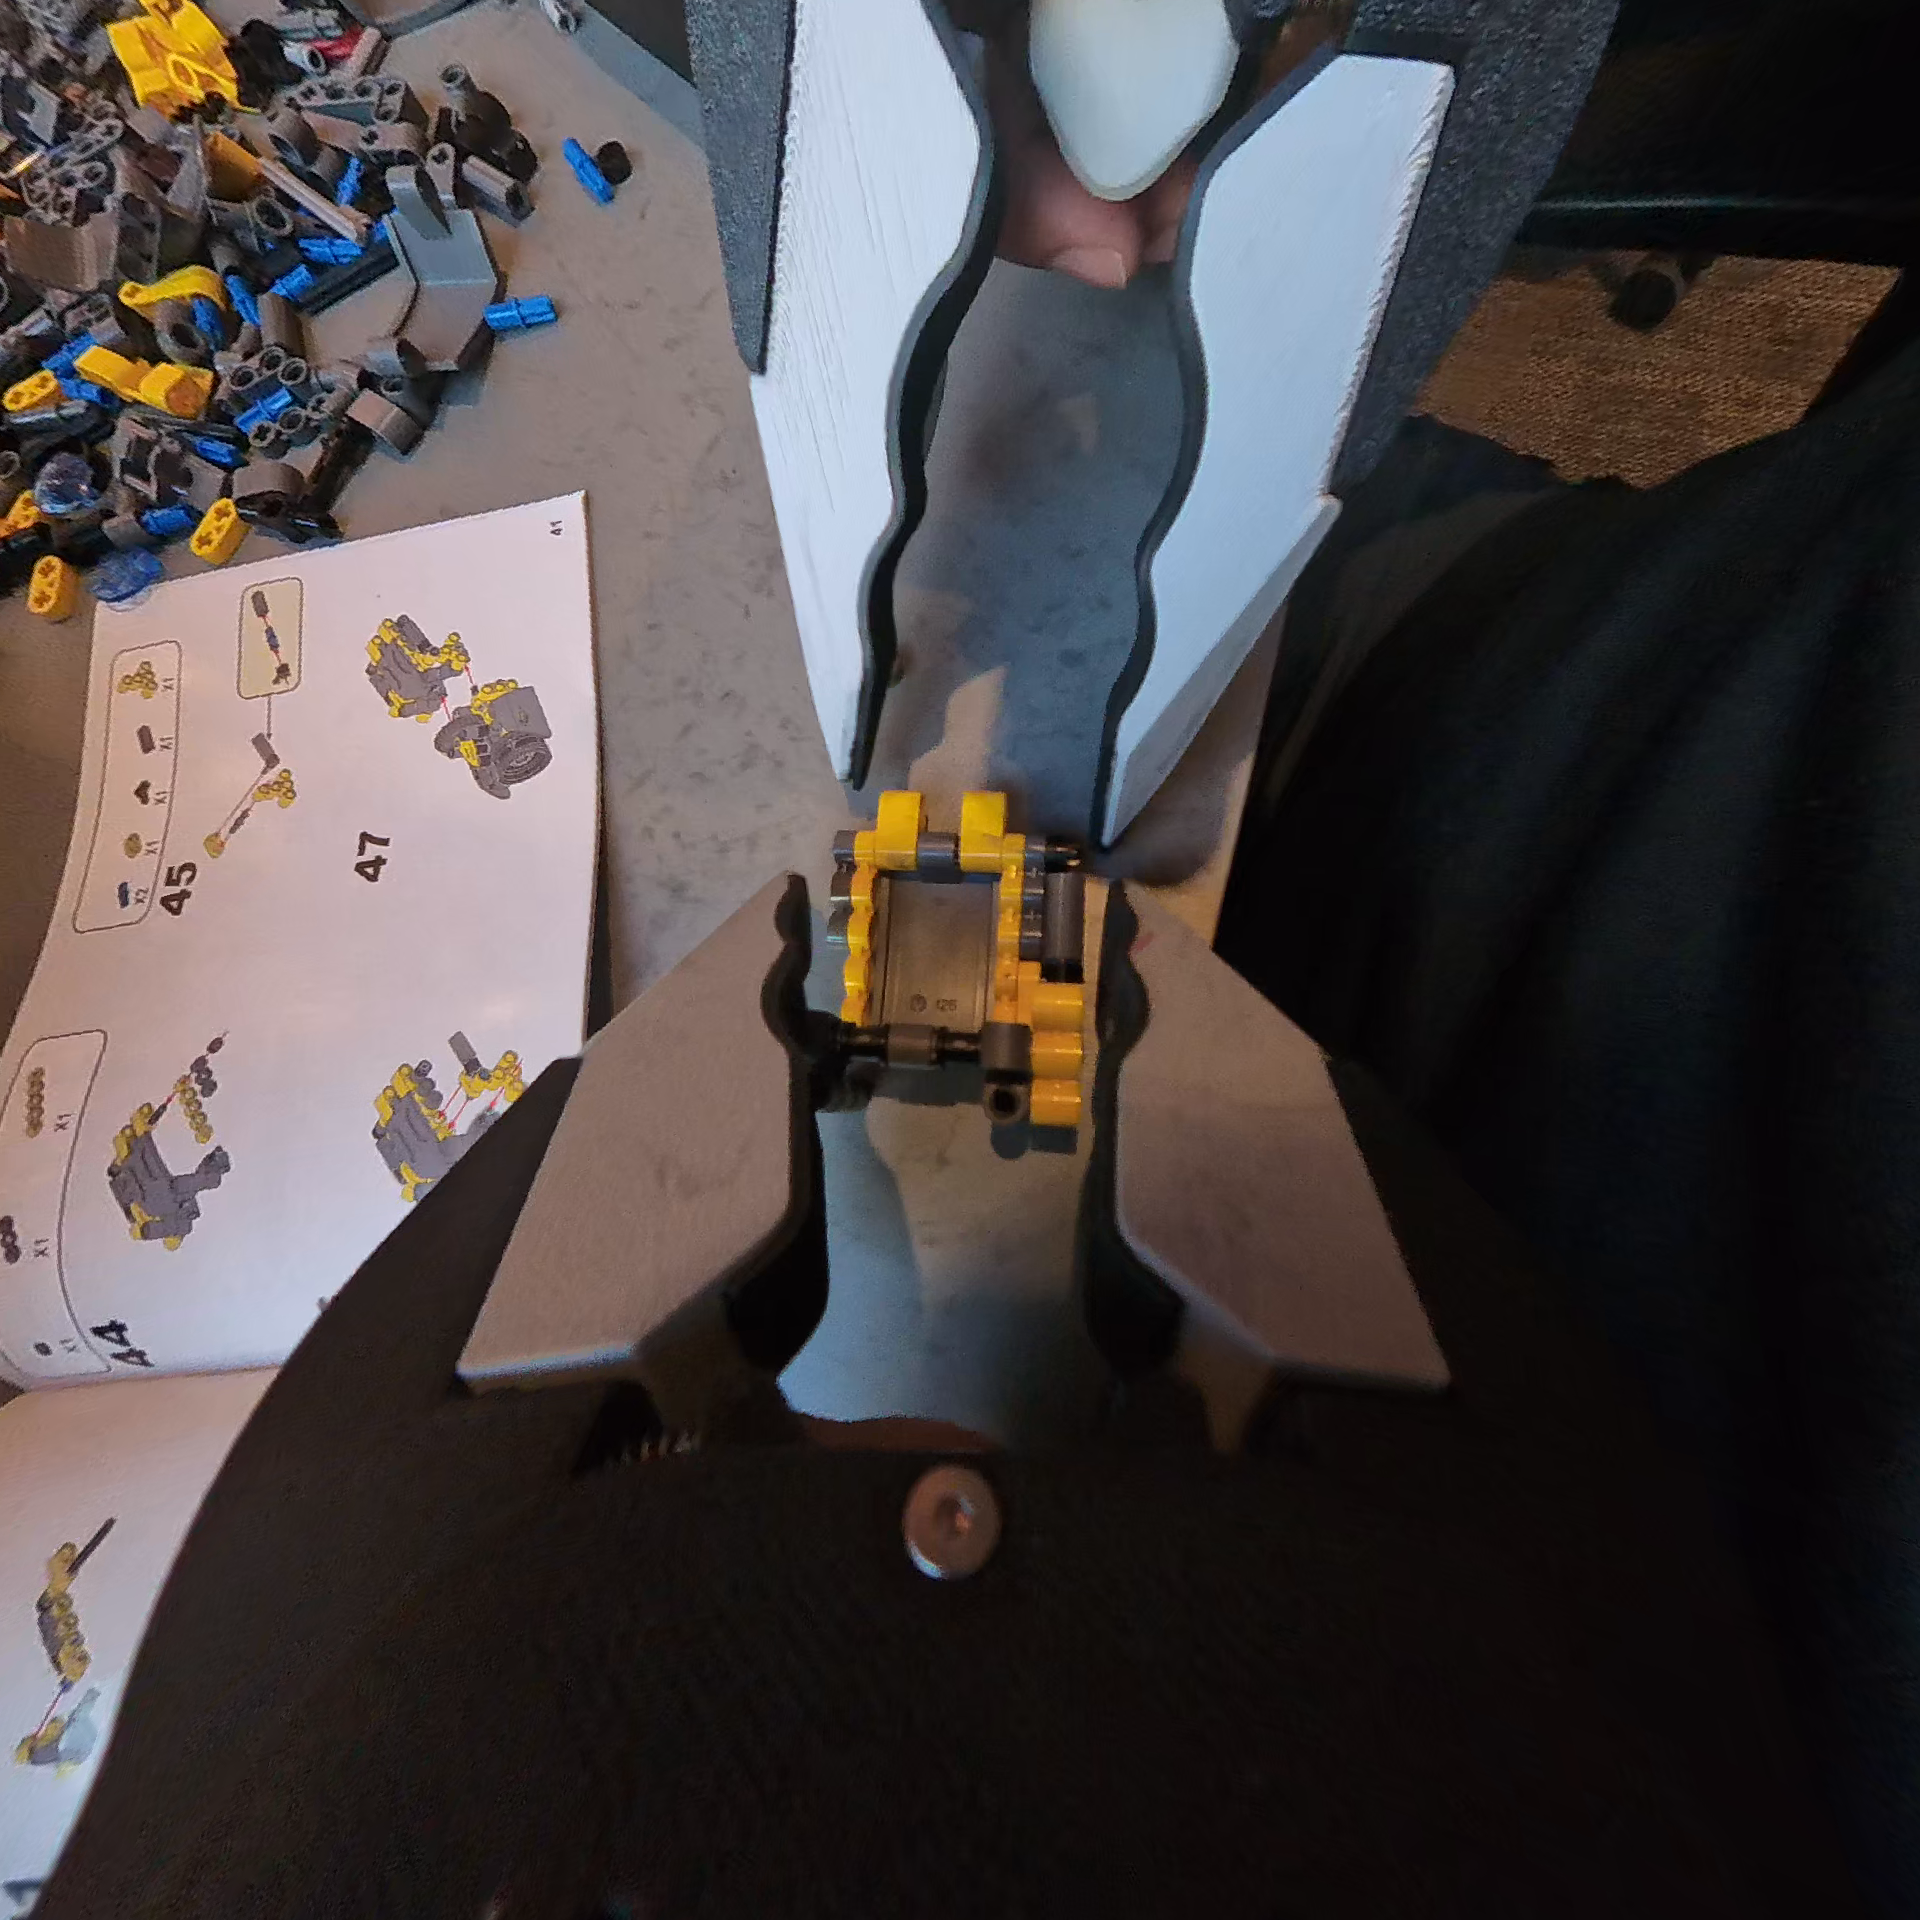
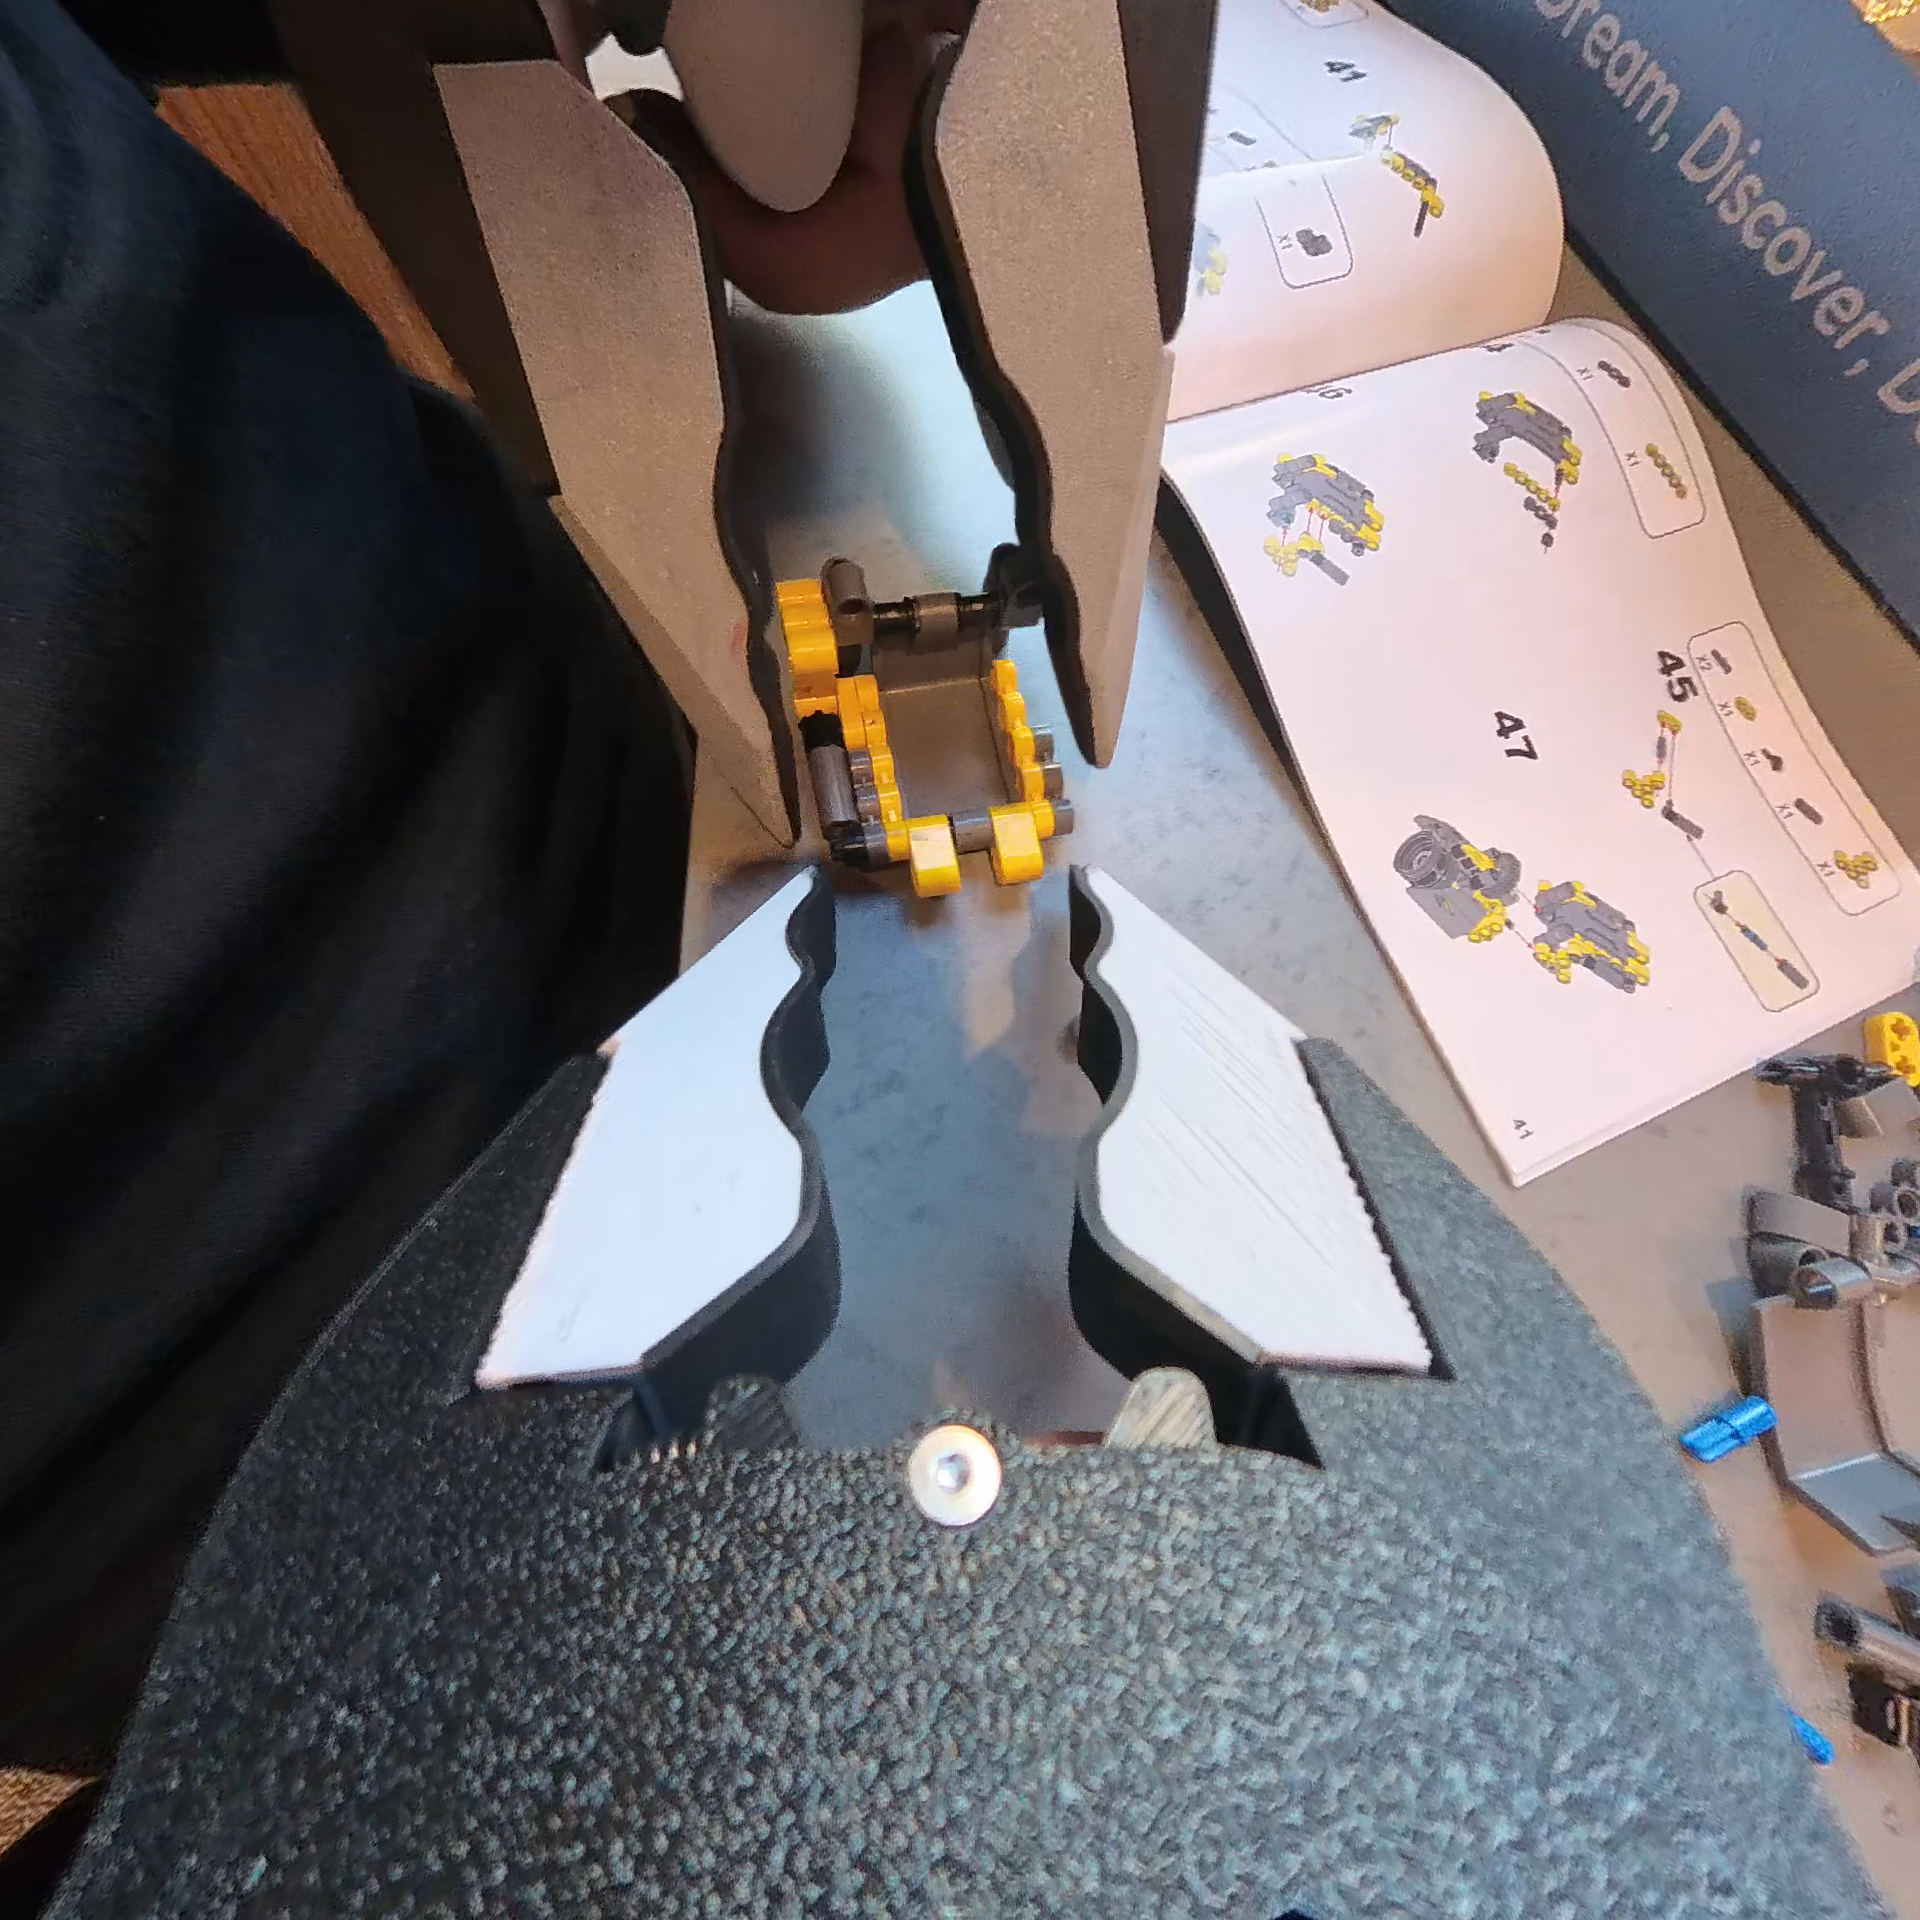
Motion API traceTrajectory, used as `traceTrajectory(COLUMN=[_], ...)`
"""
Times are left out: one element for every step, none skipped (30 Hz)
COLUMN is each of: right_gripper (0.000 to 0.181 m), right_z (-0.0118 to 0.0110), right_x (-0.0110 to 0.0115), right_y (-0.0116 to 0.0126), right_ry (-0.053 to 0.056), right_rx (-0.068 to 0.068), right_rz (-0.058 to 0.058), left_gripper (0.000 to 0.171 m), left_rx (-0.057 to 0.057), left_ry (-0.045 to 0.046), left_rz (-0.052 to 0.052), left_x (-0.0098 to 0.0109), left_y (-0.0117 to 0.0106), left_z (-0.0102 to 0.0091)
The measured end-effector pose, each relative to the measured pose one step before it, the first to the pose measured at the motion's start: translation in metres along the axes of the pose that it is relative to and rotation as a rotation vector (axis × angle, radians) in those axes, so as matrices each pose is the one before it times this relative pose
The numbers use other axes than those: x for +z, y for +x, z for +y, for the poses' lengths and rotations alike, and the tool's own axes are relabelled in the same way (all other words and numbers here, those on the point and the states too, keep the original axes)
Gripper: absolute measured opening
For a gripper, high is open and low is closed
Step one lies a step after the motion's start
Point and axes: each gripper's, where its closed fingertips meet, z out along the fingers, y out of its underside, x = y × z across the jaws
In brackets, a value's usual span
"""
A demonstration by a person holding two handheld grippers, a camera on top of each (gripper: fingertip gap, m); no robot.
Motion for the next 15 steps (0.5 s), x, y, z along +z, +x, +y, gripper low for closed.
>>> traceTrajectory(right_gripper=[0.044,0.045,0.045,0.045,0.045,0.046,0.046,0.046,0.044,0.043,0.043,0.043,0.041,0.041,0.04], right_z=[-0.00021,-0.00006,-0.00024,-0.00006,0.00022,0.00047,0.00015,0.00005,-0.00018,-0.00025,-0.00019,-0.00035,-0.00013,-0.0003,-0.0005], right_x=[-0.0001,-0.00005,0.00027,0.00042,0.00078,0.00085,0.00079,0.0006,0.00061,0.00037,0.00042,0.0002,0.00026,0.00032,0.00036], right_y=[0.00173,0.00147,0.00078,-0.00001,-0.00015,-0.00067,-0.00104,-0.00084,-0.00055,-0.00053,-0.00025,-0.00032,-0.00053,-0.00067,-0.00047], right_ry=[0.0021,0.0013,0.0008,-0.0012,-0.0042,-0.0055,-0.0043,-0.0027,-0.0013,-0.0009,-0.0006,0.0002,0.0,-0.0001,0.0001], right_rx=[0.0051,0.0058,0.0039,0.0005,-0.0024,-0.0036,-0.0043,-0.0038,-0.0012,0.0007,-0.0009,-0.0037,-0.0037,-0.0027,-0.004], right_rz=[-0.001,-0.0033,-0.0059,-0.007,-0.0063,-0.0078,-0.0093,-0.0075,-0.0064,-0.0064,-0.0042,-0.0023,-0.0034,-0.0047,-0.0036], left_gripper=[0.053,0.053,0.053,0.052,0.051,0.049,0.046,0.045,0.045,0.045,0.045,0.045,0.045,0.045,0.045], left_rx=[0.0003,-0.0009,-0.0033,-0.0079,-0.0121,-0.0122,-0.0091,0.0012,0.0091,0.0079,0.0036,0.0014,0.0027,0.0026,0.0027], left_ry=[-0.00022,0.00019,-0.00172,-0.00692,-0.00979,-0.00702,-0.00214,-0.00059,-0.00005,-0.00009,0.00049,-0.00138,-0.00054,0.00152,0.00268], left_rz=[-0.0053,-0.0061,-0.0059,-0.004,0.004,0.0129,0.013,0.0033,-0.0024,-0.0026,-0.0015,0.0,0.0017,0.003,0.0041], left_x=[-0.00057,-0.00066,-0.00032,0.0,0.00042,0.00074,0.00058,0.00026,0.00013,0.00023,0.00027,0.00018,0.00006,0.00002,0.00022], left_y=[-0.00093,-0.00104,-0.00119,-0.00113,-0.00016,0.00139,0.00169,0.00058,0.00019,0.0001,0.00012,0.00001,0.00004,0.0001,0.00019], left_z=[-0.00008,-0.00014,0.00012,0.00095,0.00147,0.00114,0.00016,-0.00014,-0.00044,-0.00054,-0.00058,-0.00014,-0.00003,-0.00009,-0.00023])
